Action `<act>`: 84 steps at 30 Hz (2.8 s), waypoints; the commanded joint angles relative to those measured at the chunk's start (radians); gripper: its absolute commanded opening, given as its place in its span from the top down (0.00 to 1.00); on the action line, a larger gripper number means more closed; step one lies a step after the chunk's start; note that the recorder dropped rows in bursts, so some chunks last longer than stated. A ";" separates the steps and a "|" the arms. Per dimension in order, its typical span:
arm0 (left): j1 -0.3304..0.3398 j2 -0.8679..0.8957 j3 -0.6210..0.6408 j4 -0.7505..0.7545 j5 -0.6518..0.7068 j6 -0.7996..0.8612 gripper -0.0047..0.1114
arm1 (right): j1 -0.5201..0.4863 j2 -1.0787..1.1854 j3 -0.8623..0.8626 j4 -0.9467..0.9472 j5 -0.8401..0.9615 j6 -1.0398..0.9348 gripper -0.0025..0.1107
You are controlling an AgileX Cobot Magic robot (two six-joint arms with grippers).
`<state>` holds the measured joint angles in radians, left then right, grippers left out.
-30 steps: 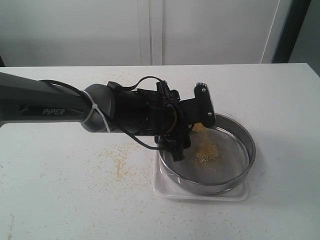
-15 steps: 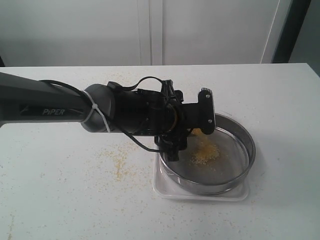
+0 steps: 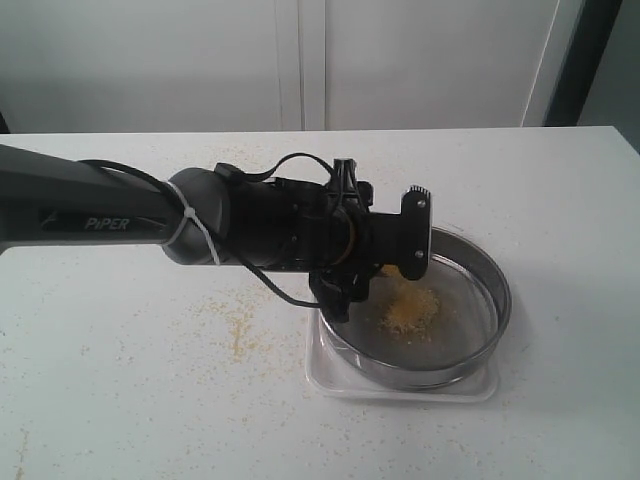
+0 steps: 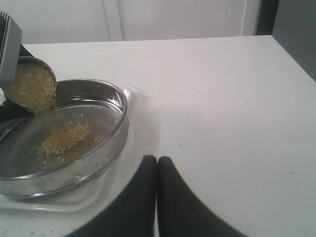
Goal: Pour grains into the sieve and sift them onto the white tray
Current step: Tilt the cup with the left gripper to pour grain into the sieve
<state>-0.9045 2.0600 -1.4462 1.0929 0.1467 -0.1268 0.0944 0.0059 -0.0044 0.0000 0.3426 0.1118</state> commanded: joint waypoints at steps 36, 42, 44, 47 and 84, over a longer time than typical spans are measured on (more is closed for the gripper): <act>-0.005 -0.011 -0.009 0.180 -0.023 0.083 0.96 | 0.005 -0.006 0.004 -0.008 -0.002 -0.002 0.98; -0.005 -0.011 -0.009 0.206 -0.022 0.083 0.96 | 0.005 -0.006 0.004 -0.008 -0.002 -0.002 0.98; -0.005 -0.011 -0.009 0.217 -0.020 0.083 0.96 | 0.005 -0.006 0.004 -0.008 -0.002 -0.002 0.98; -0.005 -0.011 -0.009 0.236 -0.021 0.083 0.96 | 0.005 -0.006 0.004 -0.008 -0.002 -0.002 0.98; -0.005 -0.011 -0.009 0.349 -0.015 0.083 0.96 | 0.005 -0.006 0.004 -0.008 -0.002 -0.002 0.98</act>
<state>-0.9045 2.0600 -1.4462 1.4131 0.1247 -0.0396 0.0944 0.0059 -0.0044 0.0000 0.3426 0.1118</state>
